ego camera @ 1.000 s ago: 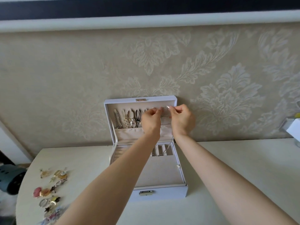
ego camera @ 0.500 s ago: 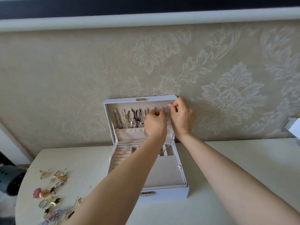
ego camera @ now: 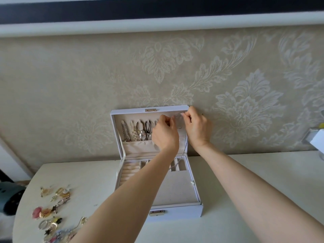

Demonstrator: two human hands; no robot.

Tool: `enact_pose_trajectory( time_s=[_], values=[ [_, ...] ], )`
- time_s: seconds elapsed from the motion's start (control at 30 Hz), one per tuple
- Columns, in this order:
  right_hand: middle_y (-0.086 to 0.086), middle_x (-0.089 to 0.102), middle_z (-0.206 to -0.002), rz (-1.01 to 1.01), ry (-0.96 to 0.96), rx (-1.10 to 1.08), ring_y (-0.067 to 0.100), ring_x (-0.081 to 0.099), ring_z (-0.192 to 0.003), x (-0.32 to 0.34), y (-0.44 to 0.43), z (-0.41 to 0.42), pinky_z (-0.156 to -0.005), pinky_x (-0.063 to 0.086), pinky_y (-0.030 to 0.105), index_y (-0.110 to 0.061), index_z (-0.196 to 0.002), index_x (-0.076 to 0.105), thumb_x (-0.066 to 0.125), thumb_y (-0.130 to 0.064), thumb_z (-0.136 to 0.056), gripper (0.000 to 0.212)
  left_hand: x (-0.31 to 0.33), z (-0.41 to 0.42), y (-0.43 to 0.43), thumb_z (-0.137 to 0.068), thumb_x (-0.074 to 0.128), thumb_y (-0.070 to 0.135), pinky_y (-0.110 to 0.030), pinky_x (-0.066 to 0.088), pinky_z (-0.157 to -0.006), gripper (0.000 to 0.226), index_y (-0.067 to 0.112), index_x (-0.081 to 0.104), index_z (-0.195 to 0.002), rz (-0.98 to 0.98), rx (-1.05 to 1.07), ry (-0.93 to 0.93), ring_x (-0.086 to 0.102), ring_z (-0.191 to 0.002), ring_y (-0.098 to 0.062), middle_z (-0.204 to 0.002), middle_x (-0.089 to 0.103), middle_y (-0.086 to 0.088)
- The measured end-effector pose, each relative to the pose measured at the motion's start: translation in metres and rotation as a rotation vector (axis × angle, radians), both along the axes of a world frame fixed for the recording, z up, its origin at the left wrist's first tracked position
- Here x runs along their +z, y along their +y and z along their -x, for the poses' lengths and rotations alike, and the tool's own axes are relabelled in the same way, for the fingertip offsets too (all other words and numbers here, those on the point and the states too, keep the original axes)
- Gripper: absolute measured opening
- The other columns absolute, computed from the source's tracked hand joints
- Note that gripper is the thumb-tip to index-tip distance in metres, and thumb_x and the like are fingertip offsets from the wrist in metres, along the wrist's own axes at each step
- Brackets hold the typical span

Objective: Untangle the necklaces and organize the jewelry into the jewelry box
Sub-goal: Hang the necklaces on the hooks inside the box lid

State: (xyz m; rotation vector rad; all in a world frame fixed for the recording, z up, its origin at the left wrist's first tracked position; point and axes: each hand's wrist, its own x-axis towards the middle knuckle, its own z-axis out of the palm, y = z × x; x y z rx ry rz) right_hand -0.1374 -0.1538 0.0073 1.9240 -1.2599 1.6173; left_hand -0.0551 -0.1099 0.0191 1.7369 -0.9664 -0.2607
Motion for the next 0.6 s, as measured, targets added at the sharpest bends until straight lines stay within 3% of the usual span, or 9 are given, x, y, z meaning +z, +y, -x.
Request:
enact_pose_trajectory(
  time_s=[0.27,0.43,0.53,0.6],
  values=[
    [0.004,0.057,-0.055,-0.151,-0.015,0.019,0.028,0.051,-0.043,-0.008,0.003,-0.004,-0.046,0.024,0.020,-0.007,-0.067,0.051,0.074,-0.002,-0.072,0.024,-0.007,0.000,0.000,-0.091,0.054,0.045,-0.030,0.038,-0.066,0.033,0.015,0.061,-0.081,-0.101,0.034,0.065,0.062,-0.085,-0.030,-0.084,0.069,-0.010],
    [0.006,0.052,-0.051,-0.182,-0.057,0.018,0.018,0.032,-0.045,-0.006,0.009,-0.007,-0.048,0.020,0.020,-0.005,-0.065,0.051,0.069,0.010,-0.069,0.024,-0.014,-0.001,0.003,-0.092,0.054,0.041,-0.030,0.039,-0.064,0.032,0.013,0.060,-0.078,-0.118,0.008,0.065,0.062,-0.083,-0.029,-0.082,0.069,-0.010],
    [0.004,0.043,-0.056,-0.203,-0.027,0.114,0.022,0.035,-0.048,-0.010,0.005,-0.004,-0.042,0.030,0.028,-0.004,-0.068,0.049,0.050,-0.002,-0.082,0.014,-0.015,-0.002,0.003,-0.092,0.054,0.041,-0.030,0.040,-0.066,0.031,0.012,0.062,-0.081,-0.135,-0.008,0.068,0.061,-0.082,-0.027,-0.083,0.069,-0.009],
    [0.009,0.044,-0.059,-0.226,0.005,0.134,0.028,0.043,-0.048,-0.019,-0.002,-0.003,-0.041,0.041,0.039,-0.004,-0.072,0.047,0.034,-0.018,-0.087,0.024,-0.017,-0.002,0.004,-0.092,0.054,0.040,-0.031,0.040,-0.065,0.030,0.013,0.060,-0.078,-0.128,-0.031,0.066,0.059,-0.078,-0.026,-0.080,0.068,-0.007]
  ],
)
